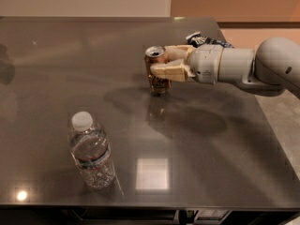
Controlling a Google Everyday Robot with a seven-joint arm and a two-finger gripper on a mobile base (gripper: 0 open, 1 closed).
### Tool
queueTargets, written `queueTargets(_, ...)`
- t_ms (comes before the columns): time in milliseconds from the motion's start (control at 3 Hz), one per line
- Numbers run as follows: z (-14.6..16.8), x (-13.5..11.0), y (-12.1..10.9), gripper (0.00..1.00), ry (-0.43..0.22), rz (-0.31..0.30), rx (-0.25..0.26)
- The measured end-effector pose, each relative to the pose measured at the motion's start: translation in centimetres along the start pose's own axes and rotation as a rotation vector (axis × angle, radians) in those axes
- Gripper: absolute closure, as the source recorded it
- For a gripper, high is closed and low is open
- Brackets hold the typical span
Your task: Place orange can upright
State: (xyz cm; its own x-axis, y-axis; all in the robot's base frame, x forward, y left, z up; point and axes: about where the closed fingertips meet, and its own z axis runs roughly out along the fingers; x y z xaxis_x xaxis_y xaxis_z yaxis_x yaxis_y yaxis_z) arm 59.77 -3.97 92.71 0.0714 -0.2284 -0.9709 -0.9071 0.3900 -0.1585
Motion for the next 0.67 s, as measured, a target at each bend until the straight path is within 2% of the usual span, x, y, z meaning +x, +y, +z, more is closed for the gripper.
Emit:
queueTargets(333, 0.10, 0.86, -0.66, 0.59, -0.040, 0.037, 0.009)
queueTargets(667, 0.23, 1.31, -0.95, 0.36, -0.074, 0.042, 0.013)
